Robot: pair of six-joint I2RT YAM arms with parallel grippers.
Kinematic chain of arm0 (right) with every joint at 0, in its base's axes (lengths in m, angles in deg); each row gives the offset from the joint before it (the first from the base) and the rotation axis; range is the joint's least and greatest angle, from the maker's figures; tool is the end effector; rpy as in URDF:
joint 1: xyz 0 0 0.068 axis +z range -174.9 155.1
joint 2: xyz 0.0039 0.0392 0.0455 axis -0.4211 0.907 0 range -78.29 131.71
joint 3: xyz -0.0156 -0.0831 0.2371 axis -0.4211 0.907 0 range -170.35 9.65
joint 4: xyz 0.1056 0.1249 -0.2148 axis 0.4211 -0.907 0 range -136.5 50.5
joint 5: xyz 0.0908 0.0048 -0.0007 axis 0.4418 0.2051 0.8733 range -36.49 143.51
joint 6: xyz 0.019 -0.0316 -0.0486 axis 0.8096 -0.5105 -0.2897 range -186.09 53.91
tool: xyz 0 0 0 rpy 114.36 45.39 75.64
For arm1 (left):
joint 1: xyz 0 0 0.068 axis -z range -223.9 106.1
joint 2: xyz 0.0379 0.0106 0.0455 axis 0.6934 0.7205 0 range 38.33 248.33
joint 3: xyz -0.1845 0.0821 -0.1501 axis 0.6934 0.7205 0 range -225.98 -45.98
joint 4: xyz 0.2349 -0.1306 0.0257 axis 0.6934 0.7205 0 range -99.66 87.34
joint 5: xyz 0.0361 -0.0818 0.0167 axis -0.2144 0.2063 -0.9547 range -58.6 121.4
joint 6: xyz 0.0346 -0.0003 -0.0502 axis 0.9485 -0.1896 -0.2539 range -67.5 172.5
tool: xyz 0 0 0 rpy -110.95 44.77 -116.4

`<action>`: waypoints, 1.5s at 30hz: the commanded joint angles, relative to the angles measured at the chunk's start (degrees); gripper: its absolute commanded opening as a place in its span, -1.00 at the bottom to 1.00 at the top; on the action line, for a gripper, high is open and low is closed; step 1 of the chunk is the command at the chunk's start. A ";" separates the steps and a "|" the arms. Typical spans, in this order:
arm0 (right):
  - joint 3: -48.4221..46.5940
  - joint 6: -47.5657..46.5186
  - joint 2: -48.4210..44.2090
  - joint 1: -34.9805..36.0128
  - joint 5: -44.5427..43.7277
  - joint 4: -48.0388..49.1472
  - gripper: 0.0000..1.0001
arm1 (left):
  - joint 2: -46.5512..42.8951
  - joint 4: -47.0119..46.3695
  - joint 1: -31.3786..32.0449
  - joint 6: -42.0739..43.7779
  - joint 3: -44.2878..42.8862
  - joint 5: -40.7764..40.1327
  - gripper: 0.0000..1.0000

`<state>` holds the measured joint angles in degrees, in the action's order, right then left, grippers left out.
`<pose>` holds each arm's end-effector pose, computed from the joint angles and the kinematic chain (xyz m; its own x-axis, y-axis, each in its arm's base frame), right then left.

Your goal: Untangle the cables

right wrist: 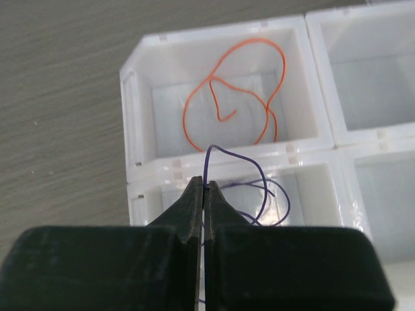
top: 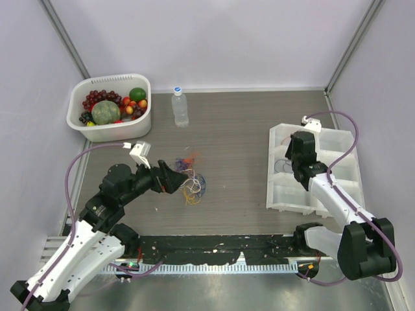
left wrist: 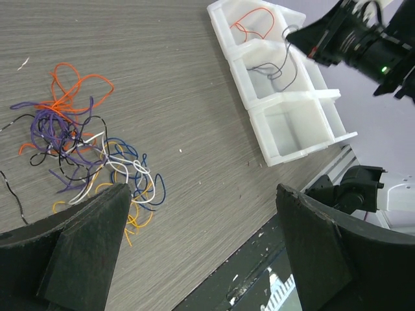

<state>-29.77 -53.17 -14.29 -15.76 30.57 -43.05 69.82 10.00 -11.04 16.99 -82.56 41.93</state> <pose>0.2715 0.0257 0.2252 -0.4108 0.1425 -0.9005 0.2921 0.9562 0.0181 0.1437 -0.1027 0.2925 -0.5681 -0.3128 -0.7612 0.4326 0.6734 -0.5995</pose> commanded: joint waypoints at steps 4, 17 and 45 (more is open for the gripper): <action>13.04 10.61 -10.56 -0.18 -0.87 7.51 -0.99 | -1.52 -0.41 -0.34 0.35 -0.60 -0.42 0.96; 3.74 17.13 -7.50 -0.62 -9.76 -14.70 -0.44 | 3.06 -1.12 -0.43 0.00 -0.42 -0.85 0.99; -9.86 27.07 26.57 28.12 32.77 29.82 0.15 | 11.77 0.58 -4.65 -2.63 -1.59 -10.82 0.99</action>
<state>-34.67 -29.58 5.23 12.09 54.81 -29.76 85.99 17.45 -14.62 16.92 -88.61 19.63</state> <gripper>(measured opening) 0.594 0.994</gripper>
